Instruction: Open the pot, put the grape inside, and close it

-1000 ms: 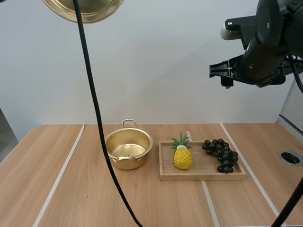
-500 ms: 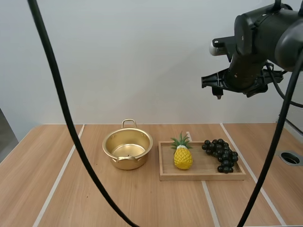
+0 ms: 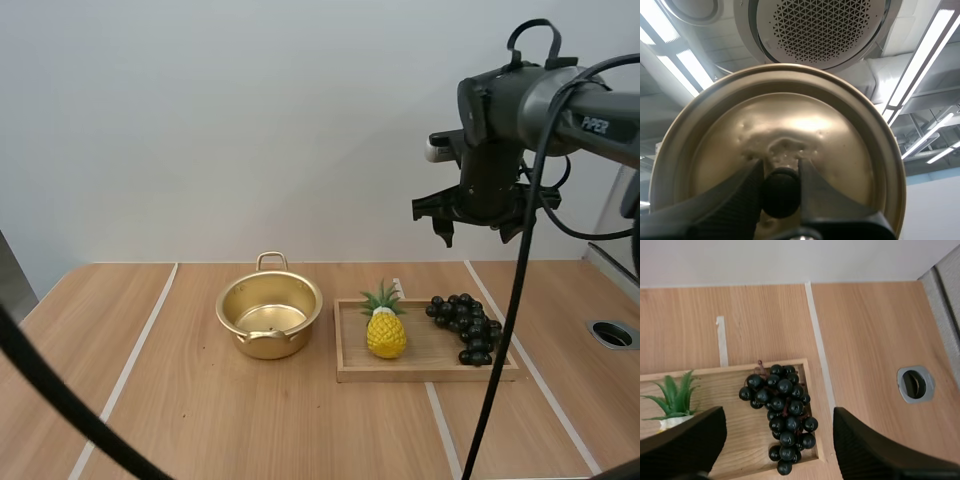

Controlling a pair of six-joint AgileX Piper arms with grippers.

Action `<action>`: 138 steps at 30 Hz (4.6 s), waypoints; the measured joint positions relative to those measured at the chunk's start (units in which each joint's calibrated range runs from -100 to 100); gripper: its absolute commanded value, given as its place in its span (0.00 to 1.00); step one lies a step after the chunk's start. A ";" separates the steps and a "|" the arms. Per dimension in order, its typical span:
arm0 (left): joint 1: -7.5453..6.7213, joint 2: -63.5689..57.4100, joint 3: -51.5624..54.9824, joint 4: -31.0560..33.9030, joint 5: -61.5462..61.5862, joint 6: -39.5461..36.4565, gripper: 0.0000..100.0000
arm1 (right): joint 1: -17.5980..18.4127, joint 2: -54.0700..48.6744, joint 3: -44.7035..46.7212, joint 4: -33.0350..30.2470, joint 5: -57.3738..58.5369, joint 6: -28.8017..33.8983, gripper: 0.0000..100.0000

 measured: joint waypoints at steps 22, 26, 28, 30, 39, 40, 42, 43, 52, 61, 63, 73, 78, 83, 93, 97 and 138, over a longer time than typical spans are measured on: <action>0.00 0.00 -1.22 0.22 4.12 0.00 0.01 | -2.23 19.22 0.00 -0.71 5.22 2.27 1.00; 0.00 0.00 -1.22 0.22 4.12 0.00 0.01 | -2.94 20.63 1.32 -1.04 5.72 2.56 1.00; 0.00 0.00 -1.22 0.22 4.12 0.00 0.01 | -2.94 21.07 2.50 -1.04 5.39 2.56 1.00; 0.00 0.00 -1.22 0.22 4.12 0.00 0.01 | -2.94 21.34 3.97 -0.40 3.85 2.56 1.00; 0.00 0.11 -1.22 0.22 4.95 0.00 0.01 | -2.94 21.73 7.80 1.09 -6.89 2.56 1.00; 0.00 0.11 -1.22 0.22 5.26 0.00 0.01 | -2.94 21.88 7.80 0.96 -7.96 2.56 1.00; 0.00 0.11 -1.22 0.22 5.30 0.00 0.01 | -2.94 22.31 7.80 0.73 -9.06 2.56 1.00; 0.00 0.11 -1.22 0.22 5.30 0.00 0.01 | -2.94 22.49 7.80 0.58 -9.72 2.56 1.00; 0.00 0.11 -1.22 0.22 6.06 0.00 0.01 | -2.94 26.41 7.80 -1.04 -15.67 2.56 1.00; 0.00 0.50 -1.22 0.22 7.94 0.00 0.01 | -2.94 28.00 7.80 -2.50 -15.78 -2.27 0.00; 0.00 0.50 -1.22 0.22 8.27 0.00 0.01 | -2.94 28.00 7.80 -2.65 -14.38 -2.67 0.00; 0.00 0.50 -1.22 0.32 8.54 0.00 0.01 | -2.94 28.00 7.80 -2.75 -12.24 -3.37 0.00; 0.00 0.50 -1.22 0.32 8.54 0.00 0.01 | -2.94 25.70 7.80 -1.82 -11.34 -3.69 0.00; 0.00 0.50 -1.22 0.32 8.54 0.00 0.01 | -2.94 20.43 6.29 -1.34 -10.70 -3.79 0.00; 0.00 0.50 -1.22 0.32 8.54 0.00 0.01 | -2.94 8.09 -0.76 -1.34 -10.38 -6.01 0.00; 0.00 0.50 -1.22 0.32 8.69 0.00 0.01 | -2.94 4.33 -3.57 -1.34 -10.19 -6.11 0.00; -0.07 0.62 -1.22 0.68 11.25 0.44 0.01 | -2.71 2.75 -15.02 58.67 10.63 -62.37 0.00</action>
